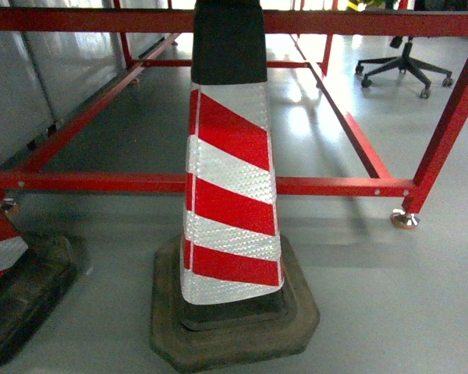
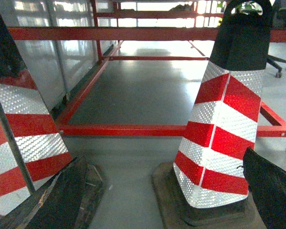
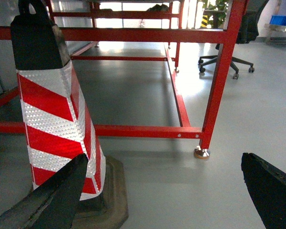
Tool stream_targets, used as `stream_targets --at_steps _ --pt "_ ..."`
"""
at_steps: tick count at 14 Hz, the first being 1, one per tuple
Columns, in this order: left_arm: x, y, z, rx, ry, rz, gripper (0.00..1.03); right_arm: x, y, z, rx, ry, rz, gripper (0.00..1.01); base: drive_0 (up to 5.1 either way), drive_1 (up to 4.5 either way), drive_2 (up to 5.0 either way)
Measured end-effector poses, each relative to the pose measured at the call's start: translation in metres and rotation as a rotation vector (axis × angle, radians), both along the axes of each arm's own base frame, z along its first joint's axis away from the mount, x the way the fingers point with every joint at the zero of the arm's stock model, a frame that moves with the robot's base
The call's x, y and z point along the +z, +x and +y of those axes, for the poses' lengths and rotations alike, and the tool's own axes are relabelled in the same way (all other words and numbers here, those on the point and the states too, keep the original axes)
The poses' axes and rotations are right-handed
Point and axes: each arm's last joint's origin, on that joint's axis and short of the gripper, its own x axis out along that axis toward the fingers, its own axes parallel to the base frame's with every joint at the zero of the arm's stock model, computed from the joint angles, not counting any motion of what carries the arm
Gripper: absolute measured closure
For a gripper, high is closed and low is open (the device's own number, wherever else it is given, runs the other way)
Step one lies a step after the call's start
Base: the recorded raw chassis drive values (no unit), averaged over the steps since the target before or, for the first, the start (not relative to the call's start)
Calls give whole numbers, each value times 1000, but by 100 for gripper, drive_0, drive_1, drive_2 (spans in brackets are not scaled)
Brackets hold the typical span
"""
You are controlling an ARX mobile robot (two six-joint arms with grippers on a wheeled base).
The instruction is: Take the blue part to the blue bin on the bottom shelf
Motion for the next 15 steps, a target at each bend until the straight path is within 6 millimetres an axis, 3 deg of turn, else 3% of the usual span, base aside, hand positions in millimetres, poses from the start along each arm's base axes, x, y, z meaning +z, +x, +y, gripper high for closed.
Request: stream_targets --at_steps 15 --pt "0 0 0 0 0 0 5 0 0 0 0 0 0 3 0 0 0"
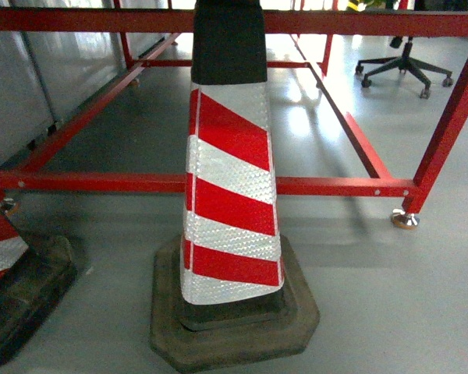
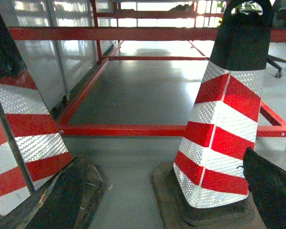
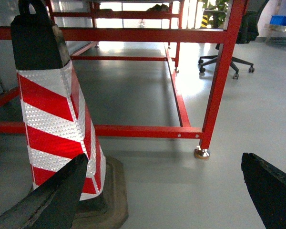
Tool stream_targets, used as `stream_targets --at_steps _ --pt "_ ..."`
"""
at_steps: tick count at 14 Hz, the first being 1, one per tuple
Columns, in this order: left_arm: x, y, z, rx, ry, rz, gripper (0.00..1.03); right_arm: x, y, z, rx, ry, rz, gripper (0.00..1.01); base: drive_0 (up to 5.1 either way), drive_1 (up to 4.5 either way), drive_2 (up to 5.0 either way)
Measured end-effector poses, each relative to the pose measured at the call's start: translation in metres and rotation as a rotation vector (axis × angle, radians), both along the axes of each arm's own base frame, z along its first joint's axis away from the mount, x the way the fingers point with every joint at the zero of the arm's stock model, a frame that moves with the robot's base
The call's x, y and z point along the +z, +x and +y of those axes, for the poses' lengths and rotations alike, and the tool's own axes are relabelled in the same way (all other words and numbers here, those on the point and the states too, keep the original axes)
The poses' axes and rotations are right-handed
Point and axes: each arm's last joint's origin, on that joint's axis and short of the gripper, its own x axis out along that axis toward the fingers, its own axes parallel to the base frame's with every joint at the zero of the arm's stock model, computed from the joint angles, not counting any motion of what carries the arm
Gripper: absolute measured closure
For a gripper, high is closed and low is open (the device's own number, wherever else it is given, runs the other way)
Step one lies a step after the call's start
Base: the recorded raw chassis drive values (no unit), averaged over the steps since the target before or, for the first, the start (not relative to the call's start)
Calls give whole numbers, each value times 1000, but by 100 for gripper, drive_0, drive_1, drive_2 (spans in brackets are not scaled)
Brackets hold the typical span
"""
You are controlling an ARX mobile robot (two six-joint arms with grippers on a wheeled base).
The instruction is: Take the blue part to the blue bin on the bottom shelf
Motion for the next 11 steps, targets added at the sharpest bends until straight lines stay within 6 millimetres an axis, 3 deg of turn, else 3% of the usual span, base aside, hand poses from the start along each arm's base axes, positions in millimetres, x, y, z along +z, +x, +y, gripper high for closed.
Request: stream_targets --at_steps 11 --pt "0 0 0 -2 3 0 5 0 0 0 0 2 -1 3 0 0 0"
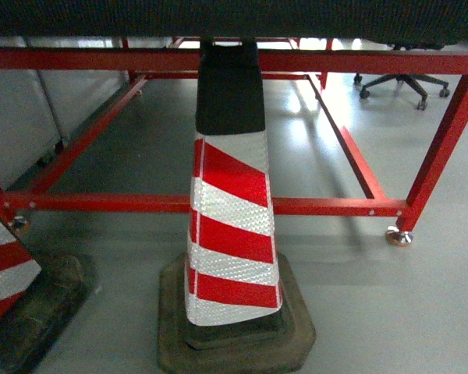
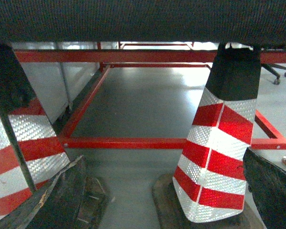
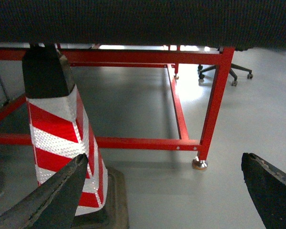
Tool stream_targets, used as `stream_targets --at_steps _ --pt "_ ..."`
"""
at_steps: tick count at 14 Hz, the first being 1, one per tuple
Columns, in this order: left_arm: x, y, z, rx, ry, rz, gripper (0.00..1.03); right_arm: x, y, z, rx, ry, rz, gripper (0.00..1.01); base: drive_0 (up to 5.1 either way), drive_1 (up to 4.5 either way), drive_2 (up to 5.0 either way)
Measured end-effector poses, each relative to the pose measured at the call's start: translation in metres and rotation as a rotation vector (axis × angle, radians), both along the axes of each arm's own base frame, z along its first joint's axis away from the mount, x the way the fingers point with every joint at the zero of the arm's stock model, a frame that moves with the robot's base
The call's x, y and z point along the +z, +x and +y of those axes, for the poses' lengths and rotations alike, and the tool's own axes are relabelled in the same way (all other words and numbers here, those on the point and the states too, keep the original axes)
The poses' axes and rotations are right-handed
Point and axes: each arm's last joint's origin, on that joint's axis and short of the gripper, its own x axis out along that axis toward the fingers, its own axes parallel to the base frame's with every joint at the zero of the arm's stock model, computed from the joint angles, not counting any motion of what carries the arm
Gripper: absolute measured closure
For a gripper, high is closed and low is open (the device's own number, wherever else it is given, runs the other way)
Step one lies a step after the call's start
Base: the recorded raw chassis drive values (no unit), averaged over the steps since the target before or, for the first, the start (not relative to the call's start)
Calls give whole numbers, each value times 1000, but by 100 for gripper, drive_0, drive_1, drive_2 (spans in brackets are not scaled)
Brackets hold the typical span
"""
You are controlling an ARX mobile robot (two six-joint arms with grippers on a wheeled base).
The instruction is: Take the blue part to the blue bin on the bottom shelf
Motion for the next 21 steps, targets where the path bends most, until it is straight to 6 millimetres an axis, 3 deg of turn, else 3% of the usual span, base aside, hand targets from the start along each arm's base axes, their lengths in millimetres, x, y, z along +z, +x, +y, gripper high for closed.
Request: stream_targets --at_steps 21 --pt "0 0 0 2 0 0 5 0 0 0 -2 -1 3 3 0 0 0"
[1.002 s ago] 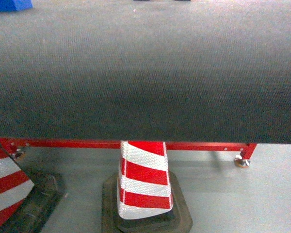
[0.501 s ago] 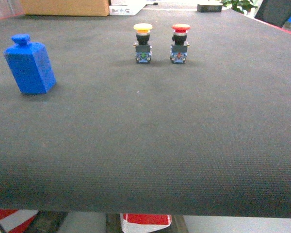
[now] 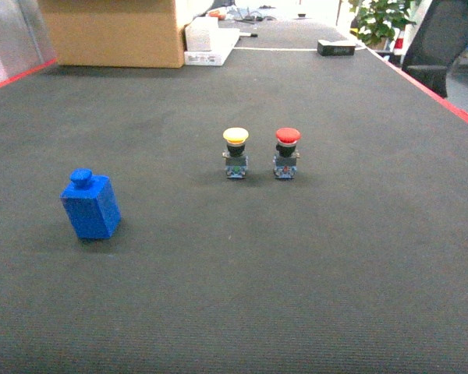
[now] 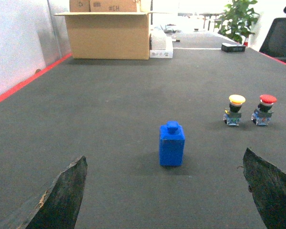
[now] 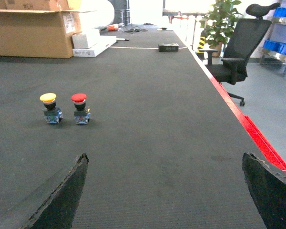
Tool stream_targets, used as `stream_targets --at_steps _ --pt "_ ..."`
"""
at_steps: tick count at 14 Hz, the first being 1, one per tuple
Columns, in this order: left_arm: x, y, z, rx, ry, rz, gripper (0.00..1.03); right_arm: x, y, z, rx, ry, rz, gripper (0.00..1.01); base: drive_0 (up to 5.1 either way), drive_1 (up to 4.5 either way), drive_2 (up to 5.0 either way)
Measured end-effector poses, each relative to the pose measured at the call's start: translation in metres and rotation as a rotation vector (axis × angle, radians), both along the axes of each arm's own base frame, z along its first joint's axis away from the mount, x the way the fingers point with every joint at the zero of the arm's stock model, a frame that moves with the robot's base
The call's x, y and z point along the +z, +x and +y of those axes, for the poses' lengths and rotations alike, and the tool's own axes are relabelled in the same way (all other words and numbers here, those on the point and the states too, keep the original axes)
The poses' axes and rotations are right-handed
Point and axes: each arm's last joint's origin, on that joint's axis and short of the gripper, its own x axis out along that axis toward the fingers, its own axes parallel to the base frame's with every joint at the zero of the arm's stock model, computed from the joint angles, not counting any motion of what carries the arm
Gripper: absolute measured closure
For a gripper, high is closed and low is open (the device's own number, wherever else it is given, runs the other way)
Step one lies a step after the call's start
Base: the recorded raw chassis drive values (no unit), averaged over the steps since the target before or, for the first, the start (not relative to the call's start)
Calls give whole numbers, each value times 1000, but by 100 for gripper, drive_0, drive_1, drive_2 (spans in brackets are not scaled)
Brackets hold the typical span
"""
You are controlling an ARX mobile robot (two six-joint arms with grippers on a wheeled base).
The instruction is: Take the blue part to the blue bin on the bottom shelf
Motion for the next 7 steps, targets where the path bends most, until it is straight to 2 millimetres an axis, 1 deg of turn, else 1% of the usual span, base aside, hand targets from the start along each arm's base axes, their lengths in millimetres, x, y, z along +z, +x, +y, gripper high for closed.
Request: stream_targets --at_steps 7 --pt "0 0 0 0 0 -1 5 0 0 0 2 0 -2 3 0 0 0"
